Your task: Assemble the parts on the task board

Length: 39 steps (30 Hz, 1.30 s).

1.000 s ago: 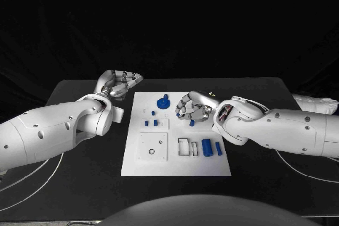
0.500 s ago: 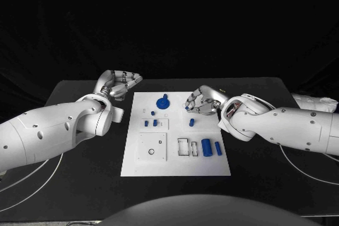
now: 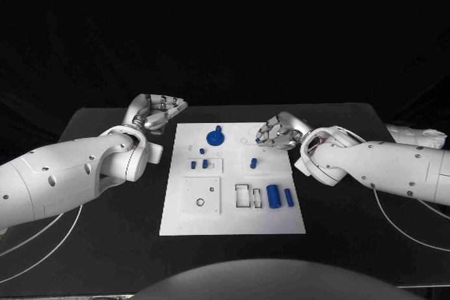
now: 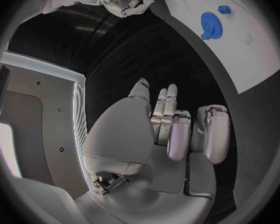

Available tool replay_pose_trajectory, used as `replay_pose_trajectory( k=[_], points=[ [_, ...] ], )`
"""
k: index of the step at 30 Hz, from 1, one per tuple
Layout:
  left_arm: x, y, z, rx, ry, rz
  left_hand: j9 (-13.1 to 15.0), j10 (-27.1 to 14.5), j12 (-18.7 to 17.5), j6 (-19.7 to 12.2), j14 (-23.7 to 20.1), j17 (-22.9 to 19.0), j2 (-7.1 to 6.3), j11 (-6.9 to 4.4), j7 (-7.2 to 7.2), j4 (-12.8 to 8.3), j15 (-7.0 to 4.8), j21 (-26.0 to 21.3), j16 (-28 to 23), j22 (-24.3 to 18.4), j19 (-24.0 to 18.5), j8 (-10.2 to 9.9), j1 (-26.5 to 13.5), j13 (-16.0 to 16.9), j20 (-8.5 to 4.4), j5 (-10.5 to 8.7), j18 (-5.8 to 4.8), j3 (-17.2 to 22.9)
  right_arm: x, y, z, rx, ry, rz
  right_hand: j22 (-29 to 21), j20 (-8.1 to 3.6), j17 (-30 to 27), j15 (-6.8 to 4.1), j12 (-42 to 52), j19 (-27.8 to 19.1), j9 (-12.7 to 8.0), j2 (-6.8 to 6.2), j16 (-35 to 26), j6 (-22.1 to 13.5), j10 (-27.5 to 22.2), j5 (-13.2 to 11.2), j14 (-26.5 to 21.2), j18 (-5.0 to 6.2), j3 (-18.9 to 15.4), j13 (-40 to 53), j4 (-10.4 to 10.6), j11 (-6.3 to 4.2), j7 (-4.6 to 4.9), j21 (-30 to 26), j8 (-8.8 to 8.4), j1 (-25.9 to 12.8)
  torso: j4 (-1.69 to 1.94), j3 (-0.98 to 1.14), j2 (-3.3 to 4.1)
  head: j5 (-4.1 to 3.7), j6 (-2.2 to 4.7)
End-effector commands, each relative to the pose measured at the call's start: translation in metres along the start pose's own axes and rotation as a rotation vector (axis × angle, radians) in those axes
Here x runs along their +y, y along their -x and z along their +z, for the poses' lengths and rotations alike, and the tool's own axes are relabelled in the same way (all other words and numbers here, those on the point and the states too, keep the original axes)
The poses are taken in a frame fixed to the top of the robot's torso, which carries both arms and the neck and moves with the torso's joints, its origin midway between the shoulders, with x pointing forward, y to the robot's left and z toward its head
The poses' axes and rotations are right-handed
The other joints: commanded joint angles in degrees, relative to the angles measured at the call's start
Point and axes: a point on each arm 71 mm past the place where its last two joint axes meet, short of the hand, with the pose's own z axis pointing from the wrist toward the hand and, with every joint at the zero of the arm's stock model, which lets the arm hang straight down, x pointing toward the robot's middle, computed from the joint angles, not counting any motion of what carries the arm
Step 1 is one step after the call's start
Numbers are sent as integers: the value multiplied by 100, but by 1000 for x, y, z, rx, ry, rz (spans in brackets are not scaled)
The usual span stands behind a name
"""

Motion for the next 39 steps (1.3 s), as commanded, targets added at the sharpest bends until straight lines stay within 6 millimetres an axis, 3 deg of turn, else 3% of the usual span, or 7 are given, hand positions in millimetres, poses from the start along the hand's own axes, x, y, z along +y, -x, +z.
replay_pose_trajectory(
  k=[1,17,39],
  points=[
    [-1,-2,0,13,-9,-3,7,18,-5,20,605,1500,52,-24,-22,1,-41,-8,-7,1421,420,23,-8,7,-11,34,-65,-19,-7,-2,0,3,-46,60,1509,36,1506,50,29,588,19,31,23,-51,-10,3,597,-82,-39,8,16,-13,-18,26,18,30,1,0,4,-6,5],
    [-1,-1,0,12,-9,-2,7,18,-5,20,605,1500,52,-24,-22,1,-41,-8,-7,1421,420,23,-8,7,-11,34,-65,-19,-27,-7,3,-20,-113,91,1509,39,1506,49,31,588,95,48,23,-109,-50,-29,597,-82,-57,11,35,-21,-25,26,52,39,0,0,5,-8,9],
    [-1,-1,0,10,-8,-2,7,18,-5,20,605,1500,52,-24,-22,1,-41,-8,-7,1421,420,23,-8,7,-11,34,-65,-19,-28,-16,6,-12,-126,104,1509,39,1506,48,37,588,152,61,23,-152,-76,-31,597,-82,-73,15,54,-25,-30,26,81,39,0,-1,5,-19,2]
  ],
)
